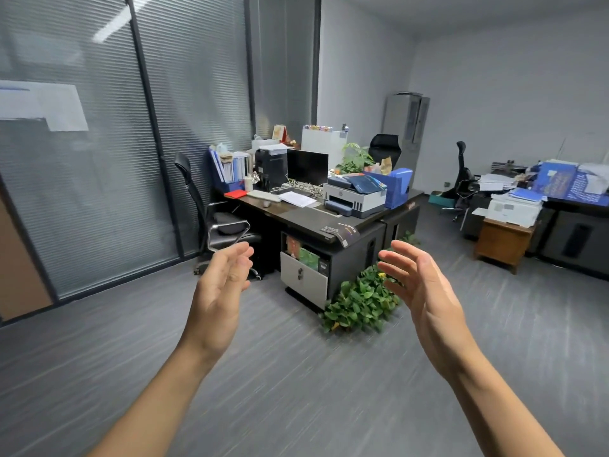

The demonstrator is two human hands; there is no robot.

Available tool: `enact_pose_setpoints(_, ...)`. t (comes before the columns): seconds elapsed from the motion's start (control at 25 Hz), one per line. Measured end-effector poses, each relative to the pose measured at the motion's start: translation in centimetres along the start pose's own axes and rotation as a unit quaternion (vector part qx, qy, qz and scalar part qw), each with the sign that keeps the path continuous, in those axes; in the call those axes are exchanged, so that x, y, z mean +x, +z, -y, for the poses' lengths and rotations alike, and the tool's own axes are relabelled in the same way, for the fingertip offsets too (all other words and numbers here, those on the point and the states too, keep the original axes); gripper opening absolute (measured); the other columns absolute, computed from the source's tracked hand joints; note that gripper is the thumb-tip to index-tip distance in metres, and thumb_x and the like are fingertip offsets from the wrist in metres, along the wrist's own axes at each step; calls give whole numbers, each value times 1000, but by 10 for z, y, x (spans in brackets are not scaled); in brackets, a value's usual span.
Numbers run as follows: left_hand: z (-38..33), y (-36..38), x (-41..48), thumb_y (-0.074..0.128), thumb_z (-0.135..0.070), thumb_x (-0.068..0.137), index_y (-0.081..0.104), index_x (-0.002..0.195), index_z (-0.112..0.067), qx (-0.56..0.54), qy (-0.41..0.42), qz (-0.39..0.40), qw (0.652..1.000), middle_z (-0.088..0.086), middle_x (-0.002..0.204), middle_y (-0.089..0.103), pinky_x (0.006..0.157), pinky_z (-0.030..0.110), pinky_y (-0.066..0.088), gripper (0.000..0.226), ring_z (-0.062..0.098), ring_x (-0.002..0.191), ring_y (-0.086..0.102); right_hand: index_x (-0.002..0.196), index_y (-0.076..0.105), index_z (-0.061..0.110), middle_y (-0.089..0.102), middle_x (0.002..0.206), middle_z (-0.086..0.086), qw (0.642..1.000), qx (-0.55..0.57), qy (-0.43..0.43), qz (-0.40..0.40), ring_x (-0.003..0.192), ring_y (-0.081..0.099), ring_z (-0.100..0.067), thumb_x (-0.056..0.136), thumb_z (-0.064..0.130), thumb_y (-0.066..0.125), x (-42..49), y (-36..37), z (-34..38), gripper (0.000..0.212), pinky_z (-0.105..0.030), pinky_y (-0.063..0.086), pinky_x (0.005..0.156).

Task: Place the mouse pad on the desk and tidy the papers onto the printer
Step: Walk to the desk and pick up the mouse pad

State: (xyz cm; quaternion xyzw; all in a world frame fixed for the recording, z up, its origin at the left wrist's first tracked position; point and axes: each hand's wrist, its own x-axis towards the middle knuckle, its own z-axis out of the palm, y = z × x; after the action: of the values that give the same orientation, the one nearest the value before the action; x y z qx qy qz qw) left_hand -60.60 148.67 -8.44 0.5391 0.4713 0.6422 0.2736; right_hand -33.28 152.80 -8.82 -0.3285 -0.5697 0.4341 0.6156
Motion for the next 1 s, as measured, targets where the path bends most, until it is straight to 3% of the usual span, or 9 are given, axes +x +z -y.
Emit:
enact_pose_setpoints(0.28, 112, 7, 217, 48, -63, 81, 60, 122, -37, 35, -15, -1, 999, -10, 131, 65, 105, 44, 48, 50, 7, 123, 60, 124, 66, 30, 72, 126, -2, 999, 25, 19, -23, 120, 65, -18, 72, 82, 55, 232, 33, -123, 75, -47, 45, 107)
enact_pose_setpoints(0.44, 153, 6, 325, 48, -63, 82, 58, 130, -27, 34, -10, -7, 999, -9, 132, 64, 104, 40, 48, 61, 7, 124, 59, 126, 64, 28, 71, 126, -1, 1000, 15, 25, -8, 120, 65, -17, 74, 80, 53, 338, 58, -168, 75, -48, 44, 109)
enact_pose_setpoints(0.56, 203, 9, 404, 47, -57, 88, 58, 131, -26, 27, -16, -9, 999, -9, 131, 64, 104, 39, 49, 54, 4, 123, 59, 126, 64, 27, 71, 127, -3, 1000, 7, 25, -13, 121, 65, -21, 72, 82, 55, 411, 74, -215, 77, -48, 44, 108)
enact_pose_setpoints(0.8, 322, 20, 563, 45, -45, 93, 56, 135, -22, -9, -25, 23, 999, -11, 134, 63, 107, 43, 48, 49, 2, 123, 60, 124, 65, 29, 71, 126, -5, 998, -20, 22, -63, 120, 65, -22, 69, 83, 57, 548, 104, -311, 78, -49, 45, 109)
enact_pose_setpoints(1.0, 381, 55, 710, 45, -43, 94, 56, 132, -24, -30, -18, 81, 996, -11, 134, 63, 109, 44, 46, 45, 6, 127, 57, 122, 65, 30, 71, 125, -6, 992, -38, 23, -119, 119, 65, -22, 70, 82, 58, 660, 117, -363, 75, -44, 46, 106)
